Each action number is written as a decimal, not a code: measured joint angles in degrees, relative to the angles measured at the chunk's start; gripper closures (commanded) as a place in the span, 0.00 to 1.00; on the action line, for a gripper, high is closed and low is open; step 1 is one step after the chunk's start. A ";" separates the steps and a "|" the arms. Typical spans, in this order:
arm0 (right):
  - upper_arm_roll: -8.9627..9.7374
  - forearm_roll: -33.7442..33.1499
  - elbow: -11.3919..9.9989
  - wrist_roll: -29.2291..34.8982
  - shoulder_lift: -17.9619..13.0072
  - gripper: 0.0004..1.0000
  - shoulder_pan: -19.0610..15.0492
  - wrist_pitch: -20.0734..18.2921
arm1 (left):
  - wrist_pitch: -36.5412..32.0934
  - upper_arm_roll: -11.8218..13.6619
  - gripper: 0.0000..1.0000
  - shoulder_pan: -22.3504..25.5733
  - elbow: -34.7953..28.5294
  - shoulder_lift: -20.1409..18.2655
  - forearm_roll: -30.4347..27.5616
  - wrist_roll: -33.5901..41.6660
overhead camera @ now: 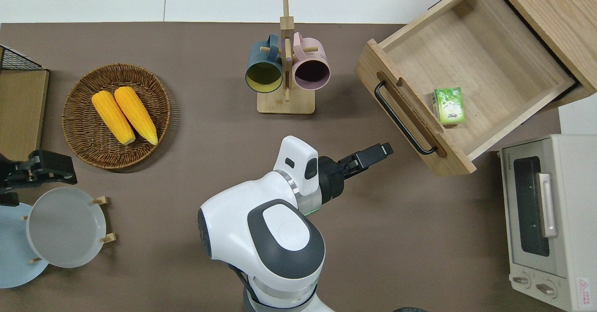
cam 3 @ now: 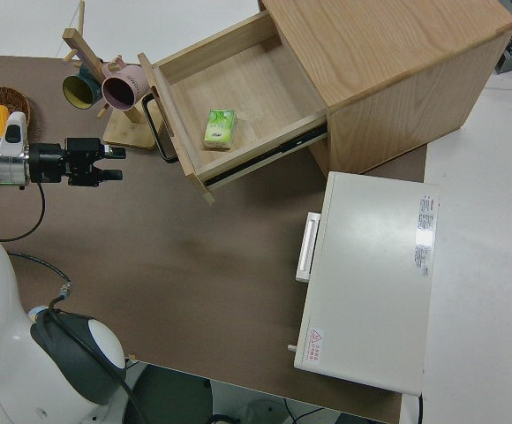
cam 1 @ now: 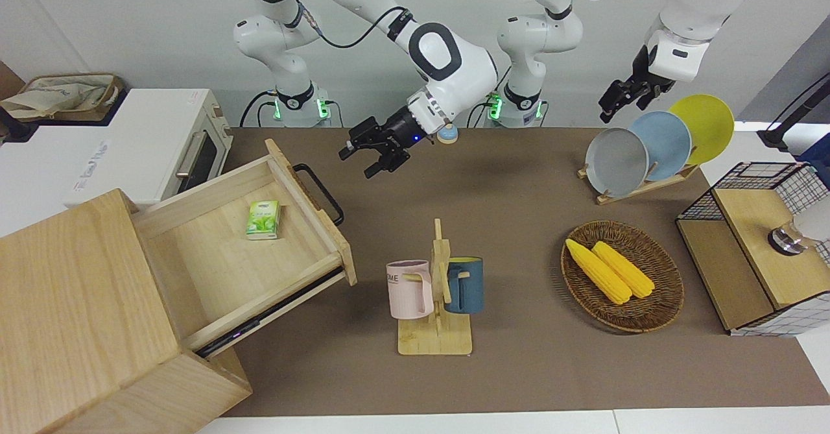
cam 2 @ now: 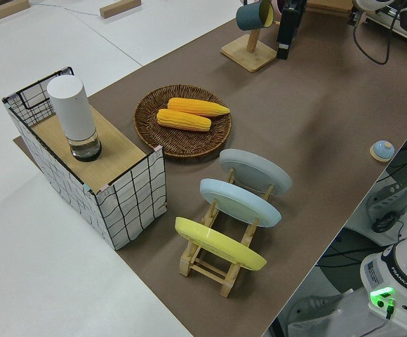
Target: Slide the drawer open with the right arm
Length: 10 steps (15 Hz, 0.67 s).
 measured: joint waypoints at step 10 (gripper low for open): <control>-9.15 17.66 4.91 0.27 -6.49 0.02 -0.76 5.69 | 0.00 0.00 0.01 0.00 0.00 0.00 0.00 0.00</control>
